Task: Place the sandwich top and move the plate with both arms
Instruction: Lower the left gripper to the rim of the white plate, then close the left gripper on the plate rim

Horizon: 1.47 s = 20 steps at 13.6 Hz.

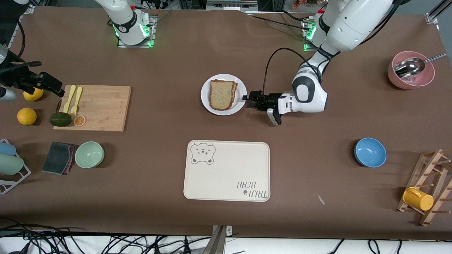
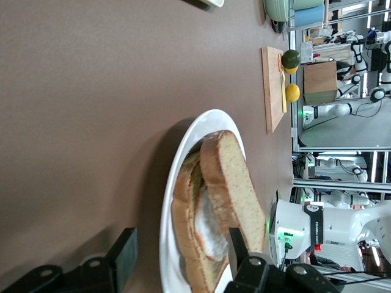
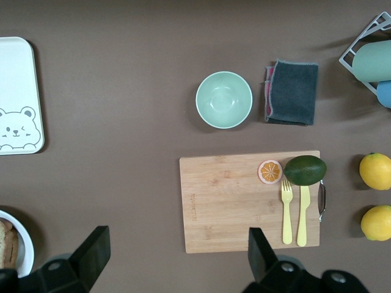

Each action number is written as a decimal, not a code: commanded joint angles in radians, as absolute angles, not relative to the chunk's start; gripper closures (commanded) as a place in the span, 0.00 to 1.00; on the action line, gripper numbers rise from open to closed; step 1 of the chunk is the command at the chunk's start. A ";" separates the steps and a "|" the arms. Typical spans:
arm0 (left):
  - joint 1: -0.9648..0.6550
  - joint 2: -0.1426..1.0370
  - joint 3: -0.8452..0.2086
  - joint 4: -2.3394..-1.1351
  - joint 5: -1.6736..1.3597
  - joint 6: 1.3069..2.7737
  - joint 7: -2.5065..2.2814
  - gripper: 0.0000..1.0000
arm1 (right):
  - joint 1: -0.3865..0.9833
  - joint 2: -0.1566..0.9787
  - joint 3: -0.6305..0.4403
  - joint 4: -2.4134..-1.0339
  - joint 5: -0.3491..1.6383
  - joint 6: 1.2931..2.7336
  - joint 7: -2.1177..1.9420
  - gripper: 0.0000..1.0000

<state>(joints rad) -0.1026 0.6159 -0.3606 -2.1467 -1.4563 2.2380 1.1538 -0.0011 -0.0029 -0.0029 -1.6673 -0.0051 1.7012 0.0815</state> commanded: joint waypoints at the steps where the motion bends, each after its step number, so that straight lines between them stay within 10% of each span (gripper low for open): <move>1: -0.094 0.640 -0.364 -2.137 -1.493 2.221 1.209 0.32 | -0.014 0.005 0.014 -1.643 0.009 1.683 0.087 0.00; 20: -0.144 0.664 -0.364 -2.121 -1.542 2.258 1.212 0.48 | -0.014 0.003 0.017 -1.643 0.009 1.675 0.091 0.00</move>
<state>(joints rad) -0.1334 0.6445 -0.3661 -2.1370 -1.5000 2.2363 1.1757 -0.0010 -0.0029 0.0043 -1.6669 -0.0048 1.6971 0.0821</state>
